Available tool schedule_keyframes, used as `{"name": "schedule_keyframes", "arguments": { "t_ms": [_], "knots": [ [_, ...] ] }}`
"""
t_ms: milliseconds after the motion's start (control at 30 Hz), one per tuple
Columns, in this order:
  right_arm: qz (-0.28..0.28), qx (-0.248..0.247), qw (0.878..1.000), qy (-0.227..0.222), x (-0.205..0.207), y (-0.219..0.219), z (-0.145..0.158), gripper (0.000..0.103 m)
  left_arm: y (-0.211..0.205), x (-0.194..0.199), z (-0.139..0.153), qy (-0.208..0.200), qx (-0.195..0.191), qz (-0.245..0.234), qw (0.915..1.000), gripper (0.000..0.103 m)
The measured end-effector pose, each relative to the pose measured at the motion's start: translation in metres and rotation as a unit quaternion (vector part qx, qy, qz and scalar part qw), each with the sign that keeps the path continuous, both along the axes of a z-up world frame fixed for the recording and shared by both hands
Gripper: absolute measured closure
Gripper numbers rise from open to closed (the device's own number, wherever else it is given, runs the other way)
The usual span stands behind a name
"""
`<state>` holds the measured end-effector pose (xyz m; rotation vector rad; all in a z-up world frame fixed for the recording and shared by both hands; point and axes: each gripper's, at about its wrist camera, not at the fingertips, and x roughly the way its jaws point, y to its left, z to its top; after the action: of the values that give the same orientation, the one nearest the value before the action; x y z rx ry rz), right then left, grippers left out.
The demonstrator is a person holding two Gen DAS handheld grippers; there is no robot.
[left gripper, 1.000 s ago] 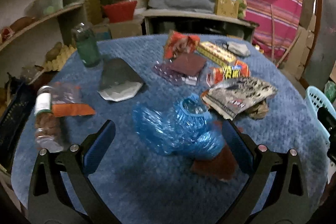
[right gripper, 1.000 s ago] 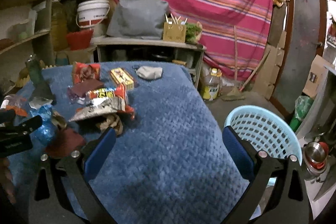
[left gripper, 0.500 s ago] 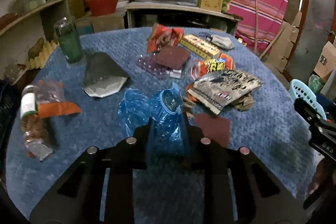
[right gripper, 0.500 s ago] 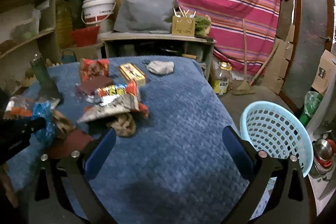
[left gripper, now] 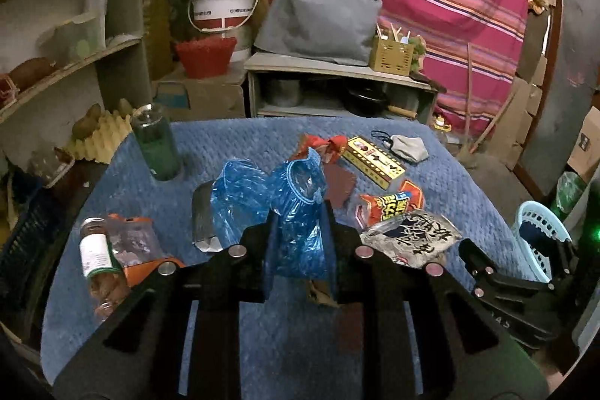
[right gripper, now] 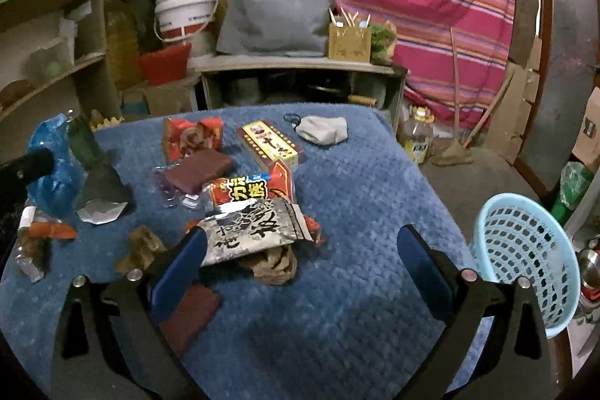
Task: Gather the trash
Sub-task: 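Grasp the blue plastic bag with the left gripper while the right gripper grasps the black-and-white snack bag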
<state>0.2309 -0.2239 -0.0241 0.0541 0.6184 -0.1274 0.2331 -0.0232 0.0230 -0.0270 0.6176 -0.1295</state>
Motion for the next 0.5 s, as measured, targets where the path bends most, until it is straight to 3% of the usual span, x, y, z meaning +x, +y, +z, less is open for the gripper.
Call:
{"name": "schedule_keyframes", "arguments": {
  "t_ms": [167, 367, 500],
  "knots": [
    [-0.005, 0.008, 1.0, 0.023, 0.02, -0.008, -0.018, 0.004, 0.006, 0.006, -0.035, 0.011, -0.003, 0.005, 0.9999, 0.083],
    [0.006, 0.014, 0.999, 0.044, 0.035, -0.003, -0.039, 0.005, 0.008, 0.014, -0.049, 0.01, 0.024, 0.011, 0.9996, 0.083],
    [0.031, 0.02, 0.998, 0.046, 0.042, 0.004, -0.041, 0.025, 0.019, 0.023, -0.055, 0.023, 0.033, 0.036, 0.9985, 0.083]
  ]
}}
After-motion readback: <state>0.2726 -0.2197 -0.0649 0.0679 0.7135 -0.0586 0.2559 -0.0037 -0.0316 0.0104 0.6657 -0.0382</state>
